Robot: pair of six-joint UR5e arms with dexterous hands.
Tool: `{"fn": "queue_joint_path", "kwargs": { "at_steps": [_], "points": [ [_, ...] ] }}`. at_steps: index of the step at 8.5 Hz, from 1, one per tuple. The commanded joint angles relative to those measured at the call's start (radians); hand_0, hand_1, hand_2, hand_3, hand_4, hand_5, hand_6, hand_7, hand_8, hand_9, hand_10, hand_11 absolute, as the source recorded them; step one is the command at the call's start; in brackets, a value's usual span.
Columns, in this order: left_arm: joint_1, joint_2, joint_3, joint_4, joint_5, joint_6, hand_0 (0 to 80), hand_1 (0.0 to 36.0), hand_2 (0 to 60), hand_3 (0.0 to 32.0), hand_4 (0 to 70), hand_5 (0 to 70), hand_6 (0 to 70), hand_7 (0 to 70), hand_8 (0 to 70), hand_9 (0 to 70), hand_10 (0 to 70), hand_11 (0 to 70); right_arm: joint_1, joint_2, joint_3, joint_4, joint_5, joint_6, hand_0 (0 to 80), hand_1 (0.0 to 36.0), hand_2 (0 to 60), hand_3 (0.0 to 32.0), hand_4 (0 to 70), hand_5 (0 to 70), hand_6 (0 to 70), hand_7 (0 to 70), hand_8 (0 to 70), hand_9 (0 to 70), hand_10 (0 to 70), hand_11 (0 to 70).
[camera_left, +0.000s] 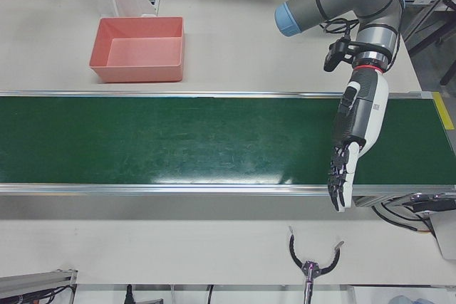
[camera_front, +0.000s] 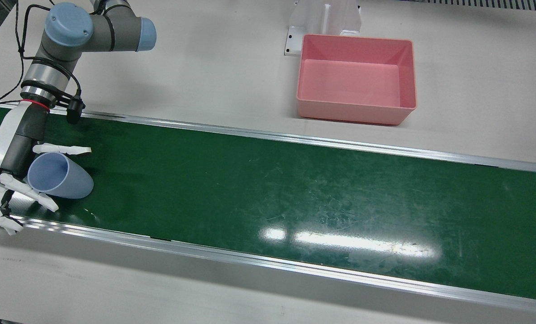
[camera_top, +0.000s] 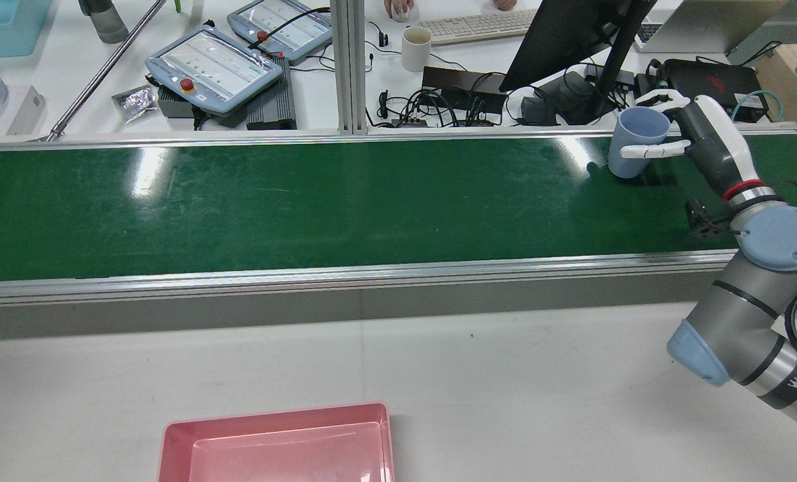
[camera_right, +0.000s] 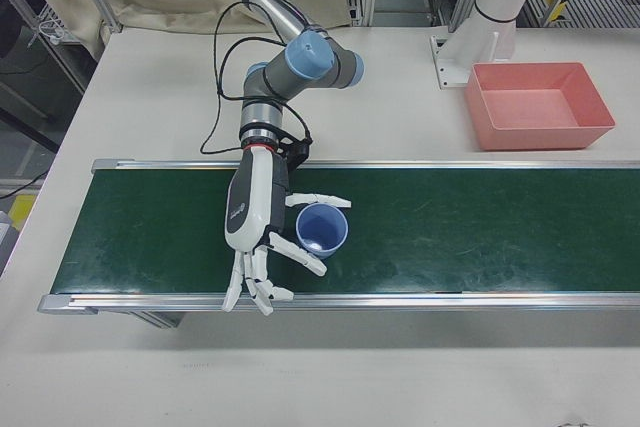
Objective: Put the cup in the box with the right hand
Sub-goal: 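Close the right hand around the light blue cup on the belt, then lift the cup off the belt and carry it toward the pink box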
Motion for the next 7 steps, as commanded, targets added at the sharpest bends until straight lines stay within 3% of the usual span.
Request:
{"fn": "queue_joint_path", "kwargs": {
  "at_steps": [1,2,3,5,6,7],
  "points": [
    [0.000,0.001,0.000,-0.001,0.000,0.000,0.0,0.0,0.0,0.0,0.0,0.0,0.0,0.0,0.0,0.0,0.0,0.0,0.026,-0.031,0.007,-0.007,0.002,-0.030,46.5,11.7,39.0,0.0,70.0,0.0,14.3,66.4,12.9,28.5,3.0,3.1],
    [0.000,0.000,0.000,0.000,0.000,0.000,0.0,0.0,0.0,0.0,0.0,0.0,0.0,0.0,0.0,0.0,0.0,0.0,0.033,-0.032,0.007,-0.007,0.000,-0.030,46.5,15.8,50.4,0.0,70.0,0.0,15.0,68.3,14.5,31.2,4.3,5.1],
    [0.000,0.000,0.000,0.000,0.000,0.000,0.0,0.0,0.0,0.0,0.0,0.0,0.0,0.0,0.0,0.0,0.0,0.0,0.058,-0.039,0.021,-0.007,-0.001,-0.030,47.0,17.8,55.2,0.0,70.0,0.4,15.1,68.0,15.6,32.4,5.2,6.5],
    [0.000,0.000,0.000,-0.001,0.000,0.000,0.0,0.0,0.0,0.0,0.0,0.0,0.0,0.0,0.0,0.0,0.0,0.0,0.084,-0.110,0.262,-0.010,-0.006,-0.056,47.5,17.4,53.4,0.0,70.0,0.7,14.8,65.1,15.9,32.3,5.7,7.4],
    [0.000,0.001,0.000,-0.001,0.000,0.000,0.0,0.0,0.0,0.0,0.0,0.0,0.0,0.0,0.0,0.0,0.0,0.0,0.081,-0.140,0.402,-0.062,-0.024,-0.056,47.5,16.4,51.2,0.0,70.0,0.6,14.9,65.6,16.0,32.6,5.9,7.6],
    [0.000,0.001,0.000,-0.001,0.000,0.000,0.0,0.0,0.0,0.0,0.0,0.0,0.0,0.0,0.0,0.0,0.0,0.0,0.060,-0.128,0.494,-0.129,-0.102,-0.057,47.4,16.3,51.6,0.0,70.0,0.6,16.3,70.0,17.1,35.3,6.0,7.8]
  ]
}}
